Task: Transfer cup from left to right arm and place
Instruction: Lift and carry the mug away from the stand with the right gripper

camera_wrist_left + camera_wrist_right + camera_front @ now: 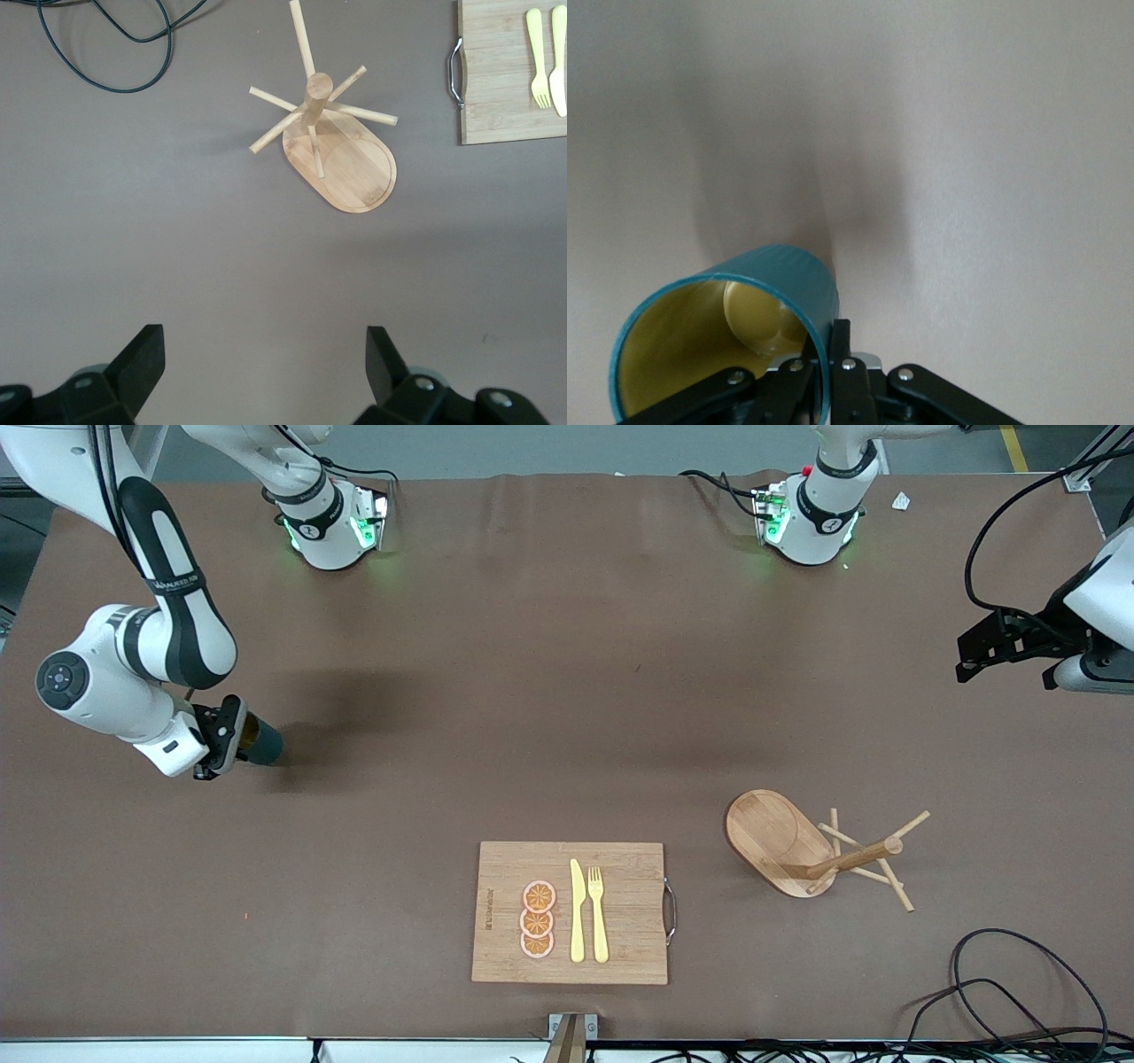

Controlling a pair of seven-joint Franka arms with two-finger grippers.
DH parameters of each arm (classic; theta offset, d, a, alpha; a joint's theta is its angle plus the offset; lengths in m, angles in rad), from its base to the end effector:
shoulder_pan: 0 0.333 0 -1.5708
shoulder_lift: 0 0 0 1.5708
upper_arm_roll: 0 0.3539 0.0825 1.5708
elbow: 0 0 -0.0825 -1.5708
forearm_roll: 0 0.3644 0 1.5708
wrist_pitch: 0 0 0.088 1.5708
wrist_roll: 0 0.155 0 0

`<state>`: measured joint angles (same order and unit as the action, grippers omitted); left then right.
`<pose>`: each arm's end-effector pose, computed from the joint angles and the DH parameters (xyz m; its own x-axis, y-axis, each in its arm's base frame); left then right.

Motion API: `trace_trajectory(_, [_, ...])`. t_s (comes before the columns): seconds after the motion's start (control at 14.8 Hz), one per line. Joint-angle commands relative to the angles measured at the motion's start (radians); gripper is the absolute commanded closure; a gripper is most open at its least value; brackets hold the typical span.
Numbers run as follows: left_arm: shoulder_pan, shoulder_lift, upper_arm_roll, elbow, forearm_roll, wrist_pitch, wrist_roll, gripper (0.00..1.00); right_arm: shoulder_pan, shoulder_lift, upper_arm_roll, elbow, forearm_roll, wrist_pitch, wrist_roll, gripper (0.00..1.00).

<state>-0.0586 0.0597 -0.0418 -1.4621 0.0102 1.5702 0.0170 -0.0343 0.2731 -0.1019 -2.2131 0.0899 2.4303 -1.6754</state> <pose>0.5562 -0.0537 0.6311 0.9920 -0.1168 0.0483 -0.1165 -0.9931 -0.0085 0.5372 -0.0706 0.2540 0.0989 0.9945 0.0330 0.9939 -0.0972 -0.0513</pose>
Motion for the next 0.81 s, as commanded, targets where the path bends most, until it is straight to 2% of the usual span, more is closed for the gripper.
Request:
trace_trajectory(0.0, [0.006,-0.004,-0.007,0.000,0.004,0.007,0.004,0.00,-0.009,0.004,0.013,-0.019,0.065,0.053,-0.092,1.00])
trace_trajectory(0.34, [0.005,-0.004,-0.007,0.002,0.004,0.007,0.000,0.00,0.005,0.017,0.014,-0.022,0.088,0.089,-0.136,0.99])
trace_trajectory(0.4, [0.006,-0.004,-0.007,0.000,0.004,0.008,0.000,0.00,0.007,0.017,0.014,-0.022,0.088,0.090,-0.138,0.94])
trace_trajectory(0.47, [0.005,-0.004,-0.007,0.002,0.005,0.008,0.000,0.00,0.005,0.017,0.014,-0.022,0.090,0.090,-0.138,0.67])
trace_trajectory(0.54, [0.006,-0.004,-0.007,0.000,0.007,0.008,0.000,0.00,0.004,0.017,0.014,-0.022,0.093,0.089,-0.138,0.01])
trace_trajectory(0.74, [0.009,-0.004,-0.007,0.000,0.008,0.008,0.006,0.00,-0.001,0.011,0.014,-0.019,0.097,0.047,-0.133,0.00])
